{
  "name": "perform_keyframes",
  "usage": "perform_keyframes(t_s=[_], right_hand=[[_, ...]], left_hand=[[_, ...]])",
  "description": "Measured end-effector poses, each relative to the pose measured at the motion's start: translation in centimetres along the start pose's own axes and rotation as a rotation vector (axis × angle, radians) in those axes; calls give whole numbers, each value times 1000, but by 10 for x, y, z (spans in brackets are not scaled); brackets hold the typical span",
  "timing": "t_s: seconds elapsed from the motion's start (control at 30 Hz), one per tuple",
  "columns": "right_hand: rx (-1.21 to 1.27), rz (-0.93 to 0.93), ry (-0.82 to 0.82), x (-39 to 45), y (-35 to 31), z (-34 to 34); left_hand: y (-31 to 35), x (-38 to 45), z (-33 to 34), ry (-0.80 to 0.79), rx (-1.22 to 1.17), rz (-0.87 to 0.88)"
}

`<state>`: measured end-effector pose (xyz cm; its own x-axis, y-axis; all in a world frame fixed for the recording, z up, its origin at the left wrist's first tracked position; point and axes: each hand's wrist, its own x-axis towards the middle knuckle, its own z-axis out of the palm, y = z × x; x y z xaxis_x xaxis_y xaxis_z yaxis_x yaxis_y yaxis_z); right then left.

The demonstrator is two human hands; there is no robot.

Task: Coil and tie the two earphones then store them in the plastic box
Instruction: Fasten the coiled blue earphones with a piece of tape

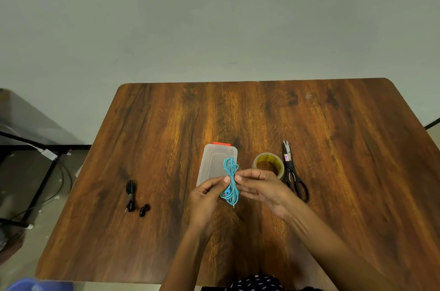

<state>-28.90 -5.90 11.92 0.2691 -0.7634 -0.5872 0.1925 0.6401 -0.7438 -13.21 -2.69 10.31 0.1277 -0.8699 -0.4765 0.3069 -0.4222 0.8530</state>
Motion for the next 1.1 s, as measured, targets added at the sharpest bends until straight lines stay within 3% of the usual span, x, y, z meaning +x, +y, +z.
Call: perform_keyframes(t_s=[0.67,1.1], right_hand=[[67,-45,-112,4,3,-2],[127,90,-205,7,2,-2]], left_hand=[[0,7,-1,-161,-260,-218],[-1,6,-5,-235,-183,-175]])
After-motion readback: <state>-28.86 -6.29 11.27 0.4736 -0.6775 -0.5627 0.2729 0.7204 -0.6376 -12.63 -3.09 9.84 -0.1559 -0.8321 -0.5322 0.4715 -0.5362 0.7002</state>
